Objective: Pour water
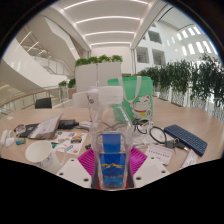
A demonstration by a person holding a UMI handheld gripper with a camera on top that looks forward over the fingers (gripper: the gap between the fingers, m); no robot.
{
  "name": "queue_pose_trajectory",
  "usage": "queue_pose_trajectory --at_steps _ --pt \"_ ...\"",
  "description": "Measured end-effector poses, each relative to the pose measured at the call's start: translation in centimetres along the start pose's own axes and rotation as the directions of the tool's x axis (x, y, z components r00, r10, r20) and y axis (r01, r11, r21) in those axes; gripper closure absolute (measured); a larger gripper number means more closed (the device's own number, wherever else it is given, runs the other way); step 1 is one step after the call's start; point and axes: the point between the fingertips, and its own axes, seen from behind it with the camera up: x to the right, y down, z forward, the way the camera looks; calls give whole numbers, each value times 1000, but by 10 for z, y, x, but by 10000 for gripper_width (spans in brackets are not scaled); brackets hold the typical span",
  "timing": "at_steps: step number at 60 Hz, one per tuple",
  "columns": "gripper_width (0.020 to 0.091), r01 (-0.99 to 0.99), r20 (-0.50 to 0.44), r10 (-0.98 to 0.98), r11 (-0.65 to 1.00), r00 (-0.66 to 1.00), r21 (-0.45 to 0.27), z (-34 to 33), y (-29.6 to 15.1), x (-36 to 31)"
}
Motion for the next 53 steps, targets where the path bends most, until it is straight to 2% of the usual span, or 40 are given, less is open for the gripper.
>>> queue_pose_trajectory --at_steps 7,13,15,19,20,23,31,53 --pt "635 9 13 -8 1000 1000 -17 1 1 -1" --pt "560 -4 33 8 993 999 -115 -13 13 -5" --pt "498 -20 32 25 989 999 -148 -21 16 -5" --pt "265 -32 41 40 981 998 -192 -40 21 -7" --pt "249 -31 41 40 980 998 -199 -46 20 -7" --pt "275 -31 32 38 978 999 -206 -66 17 -7" --pt "274 -54 -20 51 973 998 -224 -135 10 -11" --pt "276 -1 -94 -16 984 995 -176 -344 -38 -81"
